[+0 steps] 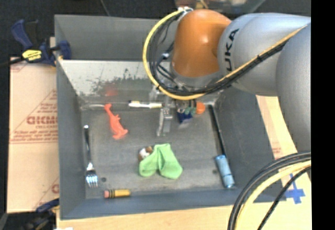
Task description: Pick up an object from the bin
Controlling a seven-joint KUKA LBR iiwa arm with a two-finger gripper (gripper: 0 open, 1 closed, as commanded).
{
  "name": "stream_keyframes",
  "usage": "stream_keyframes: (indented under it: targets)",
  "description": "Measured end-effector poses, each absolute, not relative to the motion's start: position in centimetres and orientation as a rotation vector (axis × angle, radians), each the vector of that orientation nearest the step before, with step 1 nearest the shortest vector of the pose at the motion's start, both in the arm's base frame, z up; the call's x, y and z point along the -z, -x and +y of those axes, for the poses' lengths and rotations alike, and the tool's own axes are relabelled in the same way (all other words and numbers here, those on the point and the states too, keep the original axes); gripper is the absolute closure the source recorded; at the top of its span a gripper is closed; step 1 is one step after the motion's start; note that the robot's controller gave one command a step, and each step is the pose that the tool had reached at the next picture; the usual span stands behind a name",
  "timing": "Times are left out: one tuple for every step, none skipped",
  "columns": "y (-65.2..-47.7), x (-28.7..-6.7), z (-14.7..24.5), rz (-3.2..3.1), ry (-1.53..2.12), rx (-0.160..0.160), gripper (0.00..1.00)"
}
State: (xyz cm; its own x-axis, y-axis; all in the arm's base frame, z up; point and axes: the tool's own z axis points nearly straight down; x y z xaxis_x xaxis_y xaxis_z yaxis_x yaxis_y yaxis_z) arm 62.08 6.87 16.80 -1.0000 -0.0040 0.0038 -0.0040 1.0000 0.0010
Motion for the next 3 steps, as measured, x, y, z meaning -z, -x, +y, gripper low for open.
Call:
stream_keyframes:
  targets:
    - [-62.3, -17.2, 6.9, -3.146, -0.003, 0.003, 0.0]
    - [-53.9, -7.0, 3.7, -3.128, -0.311, 0.0, 0.0]
    - [-55.4, -11.0, 4.6, -3.118, -0.509, 0.0, 0.0]
